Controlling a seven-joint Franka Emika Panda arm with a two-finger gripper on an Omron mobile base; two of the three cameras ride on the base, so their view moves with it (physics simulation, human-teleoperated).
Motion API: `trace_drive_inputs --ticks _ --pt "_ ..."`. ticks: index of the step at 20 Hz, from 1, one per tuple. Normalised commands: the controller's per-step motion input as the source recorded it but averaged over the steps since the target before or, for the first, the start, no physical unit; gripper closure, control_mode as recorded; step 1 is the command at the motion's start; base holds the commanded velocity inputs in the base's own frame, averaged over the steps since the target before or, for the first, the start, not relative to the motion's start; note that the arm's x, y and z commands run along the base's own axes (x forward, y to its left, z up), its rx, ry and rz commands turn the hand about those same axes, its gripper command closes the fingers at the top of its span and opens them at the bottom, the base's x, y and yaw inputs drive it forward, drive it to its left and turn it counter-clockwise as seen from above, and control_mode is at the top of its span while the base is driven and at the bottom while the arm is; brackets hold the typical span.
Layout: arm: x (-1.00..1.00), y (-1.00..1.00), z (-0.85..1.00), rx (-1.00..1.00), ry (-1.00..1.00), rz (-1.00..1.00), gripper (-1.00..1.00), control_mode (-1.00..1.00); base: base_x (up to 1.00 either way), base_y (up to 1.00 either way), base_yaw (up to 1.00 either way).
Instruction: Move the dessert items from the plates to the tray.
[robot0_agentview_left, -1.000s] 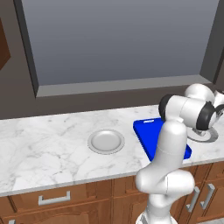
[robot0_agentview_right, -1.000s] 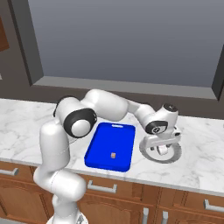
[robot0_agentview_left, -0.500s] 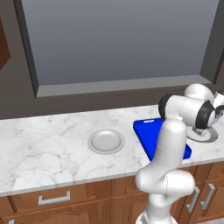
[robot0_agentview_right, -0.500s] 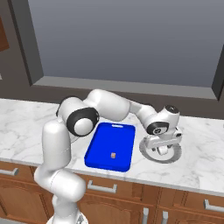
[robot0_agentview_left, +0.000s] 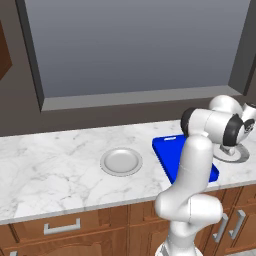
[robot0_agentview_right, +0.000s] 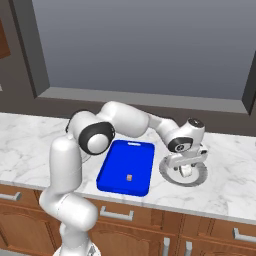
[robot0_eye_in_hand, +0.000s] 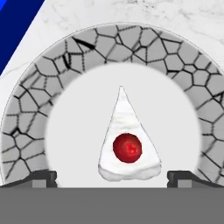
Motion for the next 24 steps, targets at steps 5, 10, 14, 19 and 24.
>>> trace_drive_inputs --ticks 5,10,14,19,24 --pt "0.06 0.00 0.00 0.00 0.00 0.00 -1.00 -1.00 0.00 0.00 0.00" --pt "0.00 0.00 -0.10 0.00 0.00 0.00 -1.00 -1.00 0.00 0.00 0.00" --pt "0.00 0.00 -0.10 0.00 0.00 0.00 -1.00 -1.00 0.00 0.00 0.00" --pt "0.00 0.00 -0.10 0.00 0.00 0.00 -1.00 -1.00 0.00 0.00 0.00" --pt "0.01 0.00 -0.10 0.00 0.00 0.01 -1.00 -1.00 0.00 0.00 0.00"
